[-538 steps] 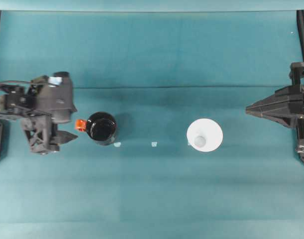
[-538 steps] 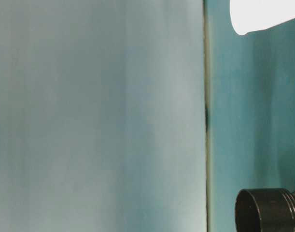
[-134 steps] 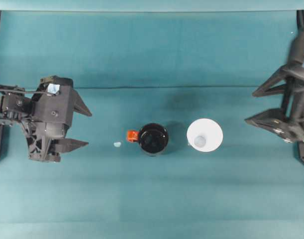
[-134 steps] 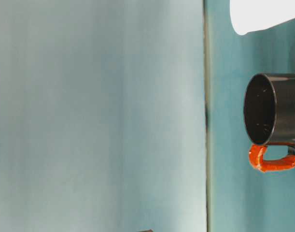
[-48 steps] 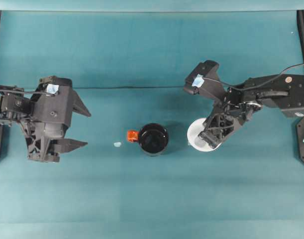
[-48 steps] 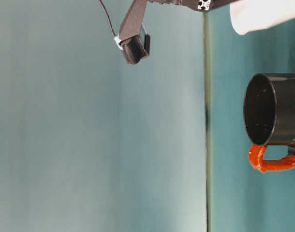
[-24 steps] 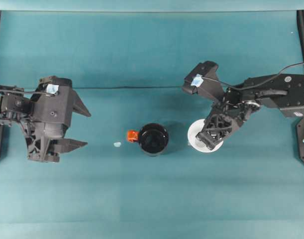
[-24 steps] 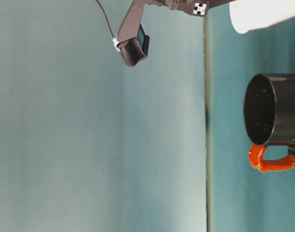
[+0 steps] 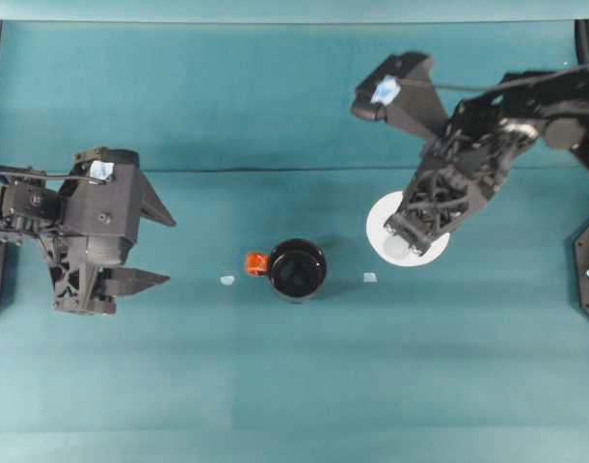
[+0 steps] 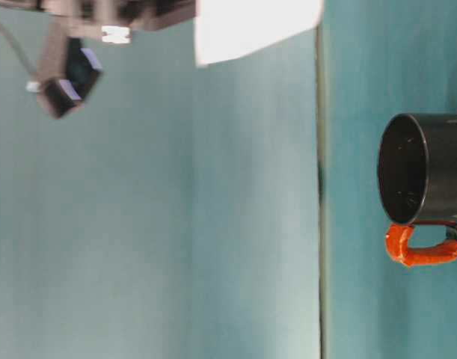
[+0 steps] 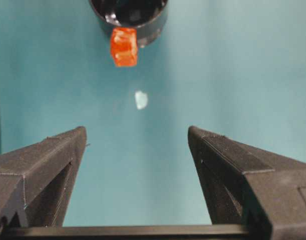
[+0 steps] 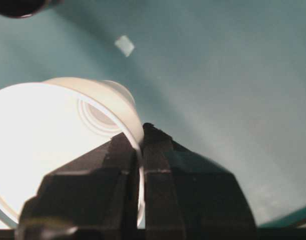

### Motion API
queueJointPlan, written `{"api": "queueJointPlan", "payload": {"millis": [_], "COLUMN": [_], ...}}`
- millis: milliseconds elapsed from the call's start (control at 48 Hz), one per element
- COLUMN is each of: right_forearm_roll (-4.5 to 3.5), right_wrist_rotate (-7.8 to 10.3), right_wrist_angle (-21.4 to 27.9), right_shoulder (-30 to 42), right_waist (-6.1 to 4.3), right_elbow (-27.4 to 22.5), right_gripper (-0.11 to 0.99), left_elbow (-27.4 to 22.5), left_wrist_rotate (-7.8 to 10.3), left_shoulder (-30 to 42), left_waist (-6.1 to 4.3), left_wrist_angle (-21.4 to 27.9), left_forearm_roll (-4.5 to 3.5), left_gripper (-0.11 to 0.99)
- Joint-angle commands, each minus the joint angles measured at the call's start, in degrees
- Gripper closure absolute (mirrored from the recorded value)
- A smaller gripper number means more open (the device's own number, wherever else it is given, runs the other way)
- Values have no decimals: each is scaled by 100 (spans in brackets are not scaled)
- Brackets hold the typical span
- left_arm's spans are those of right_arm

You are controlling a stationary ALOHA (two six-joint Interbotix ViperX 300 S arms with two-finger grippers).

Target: Put the paper cup into the moved red handle cup holder.

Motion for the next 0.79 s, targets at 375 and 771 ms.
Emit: {"api": "queueJointPlan", "payload": {"millis": [375, 771], "right_forearm_roll": [-123, -246], "right_wrist_rotate": [-404, -712], "right_wrist_angle": [-1028, -1301], "right_shoulder": [642, 1758], "right_waist": [202, 501], "right_elbow": [-747, -1143], "right_gripper": [98, 98], "left_elbow": [-70, -70], "left_wrist_rotate": [0, 0], "left_shoulder": [-44, -35], "left_waist": [-18, -18], "left_wrist_angle": [-26, -26], "left_forearm_roll": [9, 9], "left_gripper": [-1, -1]}}
